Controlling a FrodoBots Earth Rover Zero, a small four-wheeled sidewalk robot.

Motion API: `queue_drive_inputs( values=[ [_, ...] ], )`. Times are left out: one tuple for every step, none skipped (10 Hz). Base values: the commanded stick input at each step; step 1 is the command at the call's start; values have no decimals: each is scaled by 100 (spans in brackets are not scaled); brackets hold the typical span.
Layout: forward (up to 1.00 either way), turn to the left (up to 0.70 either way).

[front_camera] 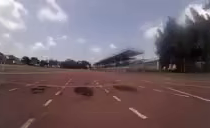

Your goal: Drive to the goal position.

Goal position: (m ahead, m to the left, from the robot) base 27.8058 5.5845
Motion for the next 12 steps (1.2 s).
queue_drive_inputs(
  values=[
    [70,0],
    [70,0],
    [70,0],
    [70,0],
    [70,0],
    [70,0],
    [70,0],
    [70,0],
    [70,0],
    [70,0],
    [70,0],
    [70,0]
  ],
)
